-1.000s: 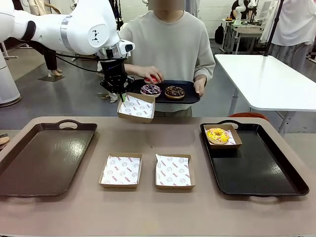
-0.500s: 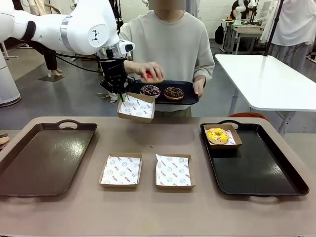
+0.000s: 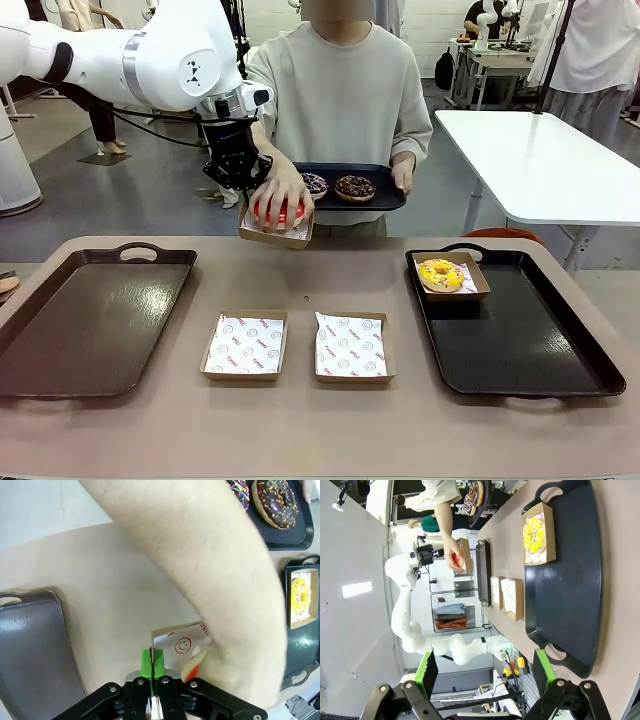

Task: Individually package the donuts and arrange them on the tray.
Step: Place the picked Paper togo box on the Handle tray while simultaneously picking up another Paper togo box from the table with the other hand.

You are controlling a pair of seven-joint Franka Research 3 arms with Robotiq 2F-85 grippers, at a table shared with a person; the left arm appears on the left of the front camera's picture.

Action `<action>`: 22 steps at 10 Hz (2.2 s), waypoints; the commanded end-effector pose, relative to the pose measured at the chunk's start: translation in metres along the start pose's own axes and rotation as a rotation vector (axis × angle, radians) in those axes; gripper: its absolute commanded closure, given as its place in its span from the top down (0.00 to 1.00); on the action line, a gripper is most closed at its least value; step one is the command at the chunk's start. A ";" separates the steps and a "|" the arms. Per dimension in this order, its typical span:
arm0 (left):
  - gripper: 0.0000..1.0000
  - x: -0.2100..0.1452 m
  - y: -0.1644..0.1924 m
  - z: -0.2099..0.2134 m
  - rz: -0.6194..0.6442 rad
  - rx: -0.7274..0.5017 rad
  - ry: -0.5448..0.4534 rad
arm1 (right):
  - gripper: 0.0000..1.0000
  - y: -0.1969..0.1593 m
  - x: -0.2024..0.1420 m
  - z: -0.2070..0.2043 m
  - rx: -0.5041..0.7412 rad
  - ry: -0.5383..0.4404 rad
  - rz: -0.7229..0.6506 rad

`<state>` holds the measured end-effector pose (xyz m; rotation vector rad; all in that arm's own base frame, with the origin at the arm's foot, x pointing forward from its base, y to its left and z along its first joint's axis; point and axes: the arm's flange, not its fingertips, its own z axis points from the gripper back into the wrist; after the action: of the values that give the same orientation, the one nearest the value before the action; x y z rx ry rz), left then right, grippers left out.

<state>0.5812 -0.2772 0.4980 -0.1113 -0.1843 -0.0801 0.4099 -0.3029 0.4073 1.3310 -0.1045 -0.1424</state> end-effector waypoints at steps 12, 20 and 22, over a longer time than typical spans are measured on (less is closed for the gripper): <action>0.00 -0.002 0.001 0.001 -0.006 0.000 -0.004 | 1.00 0.000 -0.002 0.001 0.009 0.004 0.015; 0.01 -0.016 0.021 0.022 -0.046 -0.077 -0.011 | 1.00 0.046 0.007 -0.056 -0.190 0.127 0.034; 0.01 -0.044 0.061 0.064 -0.039 -0.103 -0.051 | 1.00 0.097 0.009 -0.118 -0.345 0.190 0.088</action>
<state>0.5621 -0.2422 0.5362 -0.1784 -0.2130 -0.1208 0.4468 -0.2073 0.4628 1.0929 0.0142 0.0208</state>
